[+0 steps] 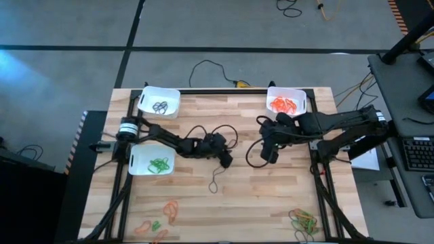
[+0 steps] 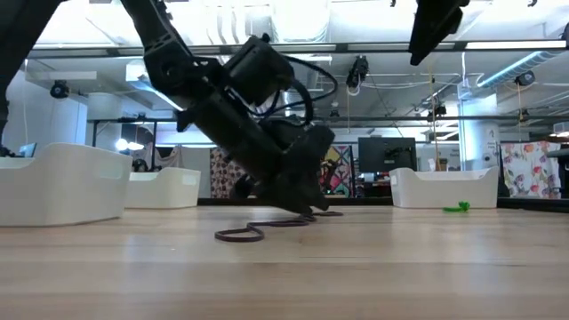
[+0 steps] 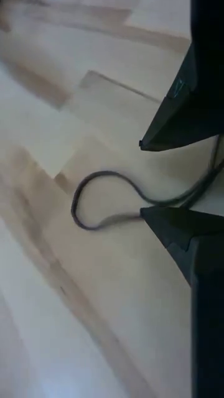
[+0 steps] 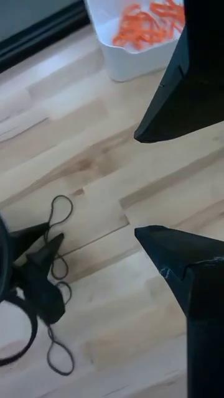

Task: Sort rubber bands into baskets
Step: Put the purple rubber band into the top left white bin

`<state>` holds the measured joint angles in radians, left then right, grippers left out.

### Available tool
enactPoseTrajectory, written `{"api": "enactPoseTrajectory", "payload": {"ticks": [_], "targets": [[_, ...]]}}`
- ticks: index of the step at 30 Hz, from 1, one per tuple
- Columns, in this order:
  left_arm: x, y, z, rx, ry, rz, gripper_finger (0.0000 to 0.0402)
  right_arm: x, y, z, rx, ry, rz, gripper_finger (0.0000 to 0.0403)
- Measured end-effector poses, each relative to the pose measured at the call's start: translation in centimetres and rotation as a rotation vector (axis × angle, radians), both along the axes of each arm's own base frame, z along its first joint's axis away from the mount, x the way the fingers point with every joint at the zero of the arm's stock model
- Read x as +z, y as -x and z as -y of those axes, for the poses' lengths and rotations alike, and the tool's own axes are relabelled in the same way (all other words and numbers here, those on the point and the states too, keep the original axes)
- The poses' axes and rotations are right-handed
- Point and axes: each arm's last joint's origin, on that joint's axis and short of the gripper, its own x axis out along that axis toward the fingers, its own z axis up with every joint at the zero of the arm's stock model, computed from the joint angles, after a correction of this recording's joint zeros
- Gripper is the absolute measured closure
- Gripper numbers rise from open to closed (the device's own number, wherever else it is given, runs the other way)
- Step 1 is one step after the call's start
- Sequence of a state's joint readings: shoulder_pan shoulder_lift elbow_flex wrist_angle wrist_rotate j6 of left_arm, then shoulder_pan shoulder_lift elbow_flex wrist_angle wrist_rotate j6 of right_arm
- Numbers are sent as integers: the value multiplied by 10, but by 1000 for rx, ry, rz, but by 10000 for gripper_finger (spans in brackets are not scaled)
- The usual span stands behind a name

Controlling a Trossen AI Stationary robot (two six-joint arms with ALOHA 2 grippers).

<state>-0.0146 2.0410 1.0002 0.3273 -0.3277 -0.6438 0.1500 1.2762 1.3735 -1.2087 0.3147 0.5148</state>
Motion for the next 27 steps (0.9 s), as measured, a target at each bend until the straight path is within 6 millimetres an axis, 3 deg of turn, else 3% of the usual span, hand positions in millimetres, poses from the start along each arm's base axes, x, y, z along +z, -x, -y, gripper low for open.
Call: {"api": "enactPoseTrajectory", "payload": {"ticks": [5,11,14,20,27], "targets": [[-12,-2,1,97,85,-25,280,4,-2,4,63,34,6,179],[-7,2,3,83,75,-63,380,15,-1,7,77,44,38,179],[-2,4,2,77,82,-79,393,23,2,7,85,47,64,179],[23,19,1,46,38,-164,400,37,6,8,85,42,119,179],[78,42,-8,116,-115,-195,401,42,11,8,84,39,142,179]]}}
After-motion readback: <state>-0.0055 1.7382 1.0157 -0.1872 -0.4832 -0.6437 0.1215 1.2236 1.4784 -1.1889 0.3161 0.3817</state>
